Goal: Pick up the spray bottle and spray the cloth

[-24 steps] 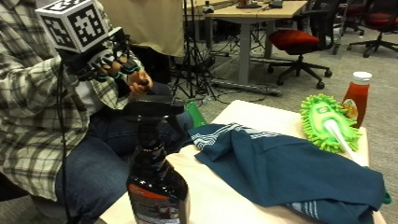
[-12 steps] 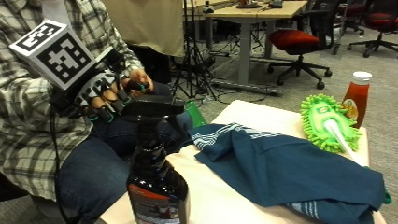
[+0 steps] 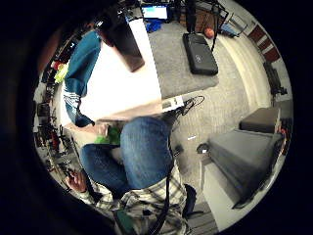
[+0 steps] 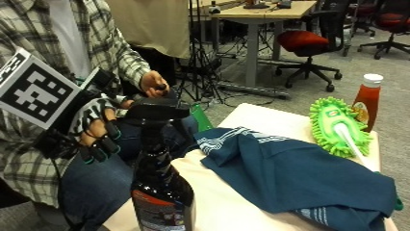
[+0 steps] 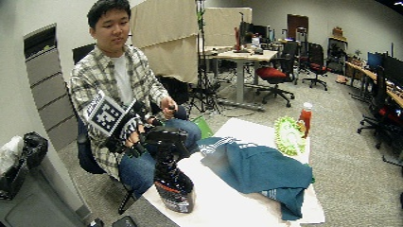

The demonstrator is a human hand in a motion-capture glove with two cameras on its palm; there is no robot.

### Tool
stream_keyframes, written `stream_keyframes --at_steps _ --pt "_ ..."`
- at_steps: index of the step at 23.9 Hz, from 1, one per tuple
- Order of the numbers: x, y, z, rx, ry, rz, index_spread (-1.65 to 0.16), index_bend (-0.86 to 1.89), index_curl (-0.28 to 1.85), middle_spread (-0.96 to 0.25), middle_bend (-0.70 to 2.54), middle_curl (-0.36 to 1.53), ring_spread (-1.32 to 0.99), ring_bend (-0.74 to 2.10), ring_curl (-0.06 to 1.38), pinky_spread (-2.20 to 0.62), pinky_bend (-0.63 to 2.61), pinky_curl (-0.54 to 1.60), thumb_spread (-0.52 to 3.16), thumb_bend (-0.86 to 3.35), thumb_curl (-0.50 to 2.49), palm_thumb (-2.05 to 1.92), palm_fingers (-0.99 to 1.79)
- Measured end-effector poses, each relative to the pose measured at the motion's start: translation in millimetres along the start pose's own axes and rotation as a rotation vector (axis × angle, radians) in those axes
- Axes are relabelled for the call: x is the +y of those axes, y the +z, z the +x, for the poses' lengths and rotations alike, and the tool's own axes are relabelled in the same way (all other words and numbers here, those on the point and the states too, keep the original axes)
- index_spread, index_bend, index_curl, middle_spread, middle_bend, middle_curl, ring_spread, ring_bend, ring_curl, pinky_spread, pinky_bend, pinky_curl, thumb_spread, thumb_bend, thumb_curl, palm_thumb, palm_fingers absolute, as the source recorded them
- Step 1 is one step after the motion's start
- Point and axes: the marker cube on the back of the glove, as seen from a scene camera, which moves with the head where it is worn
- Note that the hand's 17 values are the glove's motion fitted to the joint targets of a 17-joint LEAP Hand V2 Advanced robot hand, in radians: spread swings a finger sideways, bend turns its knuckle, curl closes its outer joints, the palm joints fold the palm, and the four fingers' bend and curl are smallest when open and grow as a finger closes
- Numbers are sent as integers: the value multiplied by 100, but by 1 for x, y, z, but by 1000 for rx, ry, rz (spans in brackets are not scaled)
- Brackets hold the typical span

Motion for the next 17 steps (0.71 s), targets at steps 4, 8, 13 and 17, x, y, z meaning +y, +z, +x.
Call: stream_keyframes --at_steps 4,8,13,17 --pt "-20 -3 20 -26 -25 35 -15 12 24 10 25 30 13 42 27 20 24 29 110 9 39 64 26" --pt "-47 -3 38 -110 -110 84 -14 10 23 10 25 31 12 43 28 20 28 31 109 9 41 69 26" --pt "-88 -2 51 -223 -187 109 -14 14 24 9 26 32 8 45 29 19 28 32 108 10 44 77 35" --pt "-116 -6 53 -330 -240 111 -15 15 25 7 28 34 5 46 29 16 27 31 105 10 47 83 44"
